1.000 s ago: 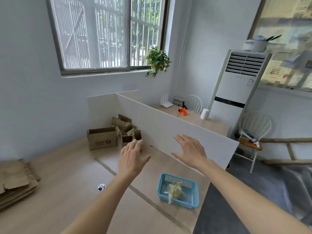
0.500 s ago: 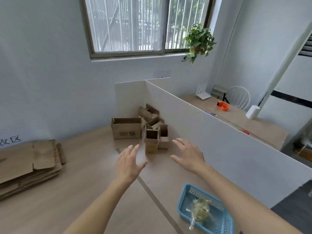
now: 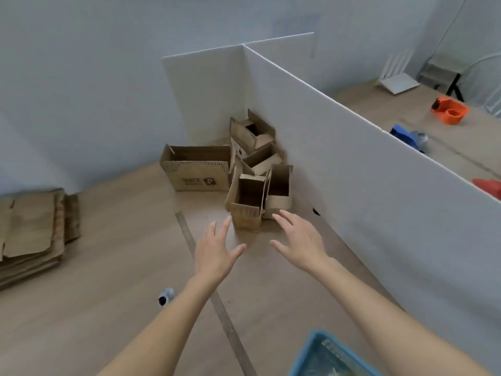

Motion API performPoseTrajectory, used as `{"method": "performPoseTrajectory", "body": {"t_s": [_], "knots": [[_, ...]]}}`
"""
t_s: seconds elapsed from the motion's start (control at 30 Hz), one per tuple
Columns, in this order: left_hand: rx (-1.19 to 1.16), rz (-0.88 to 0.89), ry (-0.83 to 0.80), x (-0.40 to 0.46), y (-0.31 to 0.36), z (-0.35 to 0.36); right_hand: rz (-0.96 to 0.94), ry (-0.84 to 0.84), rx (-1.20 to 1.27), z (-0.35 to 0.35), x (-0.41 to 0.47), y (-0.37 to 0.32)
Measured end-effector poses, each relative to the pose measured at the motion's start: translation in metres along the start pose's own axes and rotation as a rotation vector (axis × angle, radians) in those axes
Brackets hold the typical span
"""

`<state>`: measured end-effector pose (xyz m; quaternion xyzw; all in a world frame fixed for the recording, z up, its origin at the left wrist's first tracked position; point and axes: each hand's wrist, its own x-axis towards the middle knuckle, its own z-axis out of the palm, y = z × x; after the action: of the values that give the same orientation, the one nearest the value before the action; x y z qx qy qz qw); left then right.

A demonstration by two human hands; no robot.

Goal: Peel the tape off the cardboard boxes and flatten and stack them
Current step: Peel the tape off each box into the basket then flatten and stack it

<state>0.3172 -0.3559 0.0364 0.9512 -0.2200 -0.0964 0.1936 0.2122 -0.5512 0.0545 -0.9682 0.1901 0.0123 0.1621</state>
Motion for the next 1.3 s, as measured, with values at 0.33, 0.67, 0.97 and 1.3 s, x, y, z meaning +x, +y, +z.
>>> {"method": "performPoseTrajectory", "body": {"t_s": [0.33,0.67,0.97,1.3], "knots": [[-0.081,-0.187,-0.038,0.092,0.020,0.097,-0.062,-0.072,0.071,0.070,0.060,0.064],[-0.179,-0.221,0.114,0.110,0.018,0.136,-0.053,-0.088,0.094,0.095,0.066,0.085],[-0.251,-0.092,0.172,0.044,-0.040,0.072,-0.099,-0.082,0.067,0.082,0.040,0.048],[-0.408,0.149,0.271,-0.086,-0.098,-0.073,-0.137,0.015,0.142,0.018,-0.033,-0.076]]}}
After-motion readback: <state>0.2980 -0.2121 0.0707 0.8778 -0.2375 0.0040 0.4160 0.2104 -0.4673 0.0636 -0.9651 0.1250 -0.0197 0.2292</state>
